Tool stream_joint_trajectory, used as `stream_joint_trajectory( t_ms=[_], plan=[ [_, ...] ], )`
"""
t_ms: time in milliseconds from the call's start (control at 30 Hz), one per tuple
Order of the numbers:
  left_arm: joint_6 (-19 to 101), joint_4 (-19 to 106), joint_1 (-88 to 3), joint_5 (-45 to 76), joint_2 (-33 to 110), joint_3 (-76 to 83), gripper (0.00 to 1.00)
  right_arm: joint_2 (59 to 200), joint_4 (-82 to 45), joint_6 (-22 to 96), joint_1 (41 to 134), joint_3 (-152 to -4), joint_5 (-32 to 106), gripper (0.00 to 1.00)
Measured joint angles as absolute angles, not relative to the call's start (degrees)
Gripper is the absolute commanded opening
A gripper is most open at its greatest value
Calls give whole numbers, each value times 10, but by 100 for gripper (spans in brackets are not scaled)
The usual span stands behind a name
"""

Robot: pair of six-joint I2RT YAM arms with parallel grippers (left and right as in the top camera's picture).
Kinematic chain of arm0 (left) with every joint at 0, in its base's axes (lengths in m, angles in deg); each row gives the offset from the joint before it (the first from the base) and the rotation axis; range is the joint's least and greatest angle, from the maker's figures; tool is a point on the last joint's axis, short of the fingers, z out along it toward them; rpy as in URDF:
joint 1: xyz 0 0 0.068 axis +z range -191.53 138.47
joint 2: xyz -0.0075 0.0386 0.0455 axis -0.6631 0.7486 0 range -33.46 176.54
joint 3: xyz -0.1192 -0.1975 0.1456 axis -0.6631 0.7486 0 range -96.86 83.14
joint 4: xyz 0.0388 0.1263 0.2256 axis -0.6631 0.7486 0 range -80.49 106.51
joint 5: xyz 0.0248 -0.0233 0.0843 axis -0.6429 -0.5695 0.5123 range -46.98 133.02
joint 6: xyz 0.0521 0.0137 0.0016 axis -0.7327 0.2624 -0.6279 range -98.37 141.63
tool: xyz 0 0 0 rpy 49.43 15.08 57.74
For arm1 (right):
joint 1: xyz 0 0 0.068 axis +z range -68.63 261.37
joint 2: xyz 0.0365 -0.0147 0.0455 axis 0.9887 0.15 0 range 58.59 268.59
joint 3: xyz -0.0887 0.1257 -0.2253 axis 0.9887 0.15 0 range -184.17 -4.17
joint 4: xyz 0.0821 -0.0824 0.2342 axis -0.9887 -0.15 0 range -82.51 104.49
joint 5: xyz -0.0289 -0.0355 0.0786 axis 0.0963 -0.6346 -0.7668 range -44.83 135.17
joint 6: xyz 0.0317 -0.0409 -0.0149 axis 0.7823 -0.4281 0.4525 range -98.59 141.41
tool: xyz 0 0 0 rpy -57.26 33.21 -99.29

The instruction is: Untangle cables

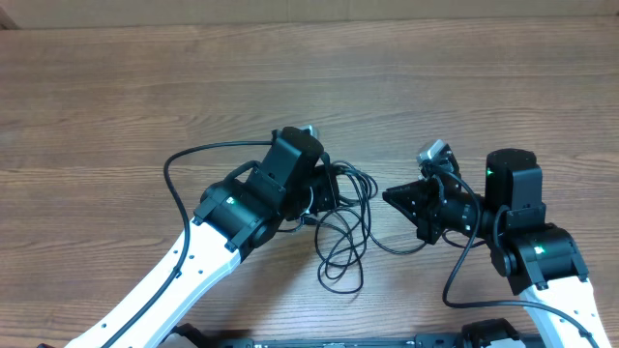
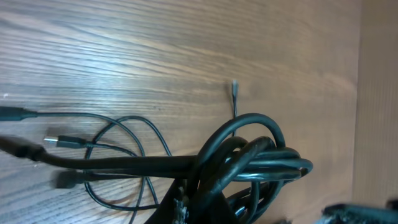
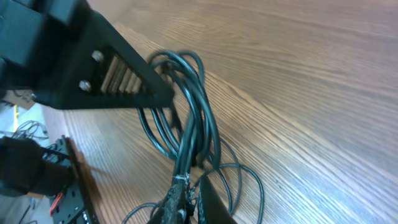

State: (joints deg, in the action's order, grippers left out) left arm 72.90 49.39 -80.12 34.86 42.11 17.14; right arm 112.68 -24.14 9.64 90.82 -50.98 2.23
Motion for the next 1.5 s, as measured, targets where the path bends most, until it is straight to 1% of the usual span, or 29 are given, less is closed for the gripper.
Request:
stream_joint_trajectory(
  t_ms=[67, 100, 133, 200, 233, 267, 333, 400, 600, 867, 1300, 1500],
  plan=[
    [751, 494, -801, 361, 421, 171, 4, 1127, -247, 104, 908, -510, 38, 4],
    [756, 493, -801, 363, 421, 171, 4, 1127, -250, 107, 908, -510, 46, 13],
    [759, 491, -801, 365, 421, 171, 4, 1127, -252, 110, 908, -510, 53, 29],
    [757, 485, -801, 363, 421, 171, 4, 1127, -253, 117, 908, -510, 63, 53],
    [754, 482, -801, 360, 421, 171, 4, 1127, -252, 120, 908, -510, 66, 62],
    [750, 476, -801, 356, 421, 171, 4, 1127, -252, 119, 908, -510, 69, 70],
    [736, 464, -801, 340, 421, 171, 4, 1127, -250, 122, 908, -510, 71, 74],
    [724, 455, -801, 320, 421, 171, 4, 1127, -244, 121, 908, -510, 75, 76],
    [709, 451, -802, 286, 421, 171, 4, 1127, -217, 122, 908, -510, 95, 76],
    [705, 446, -821, 278, 421, 171, 4, 1127, -207, 124, 908, -510, 151, 75],
    [682, 411, -835, 244, 421, 171, 4, 1127, -207, 124, 907, -510, 175, 74],
    [677, 394, -835, 212, 421, 171, 5, 1127, -207, 124, 907, -510, 186, 78]
  ],
)
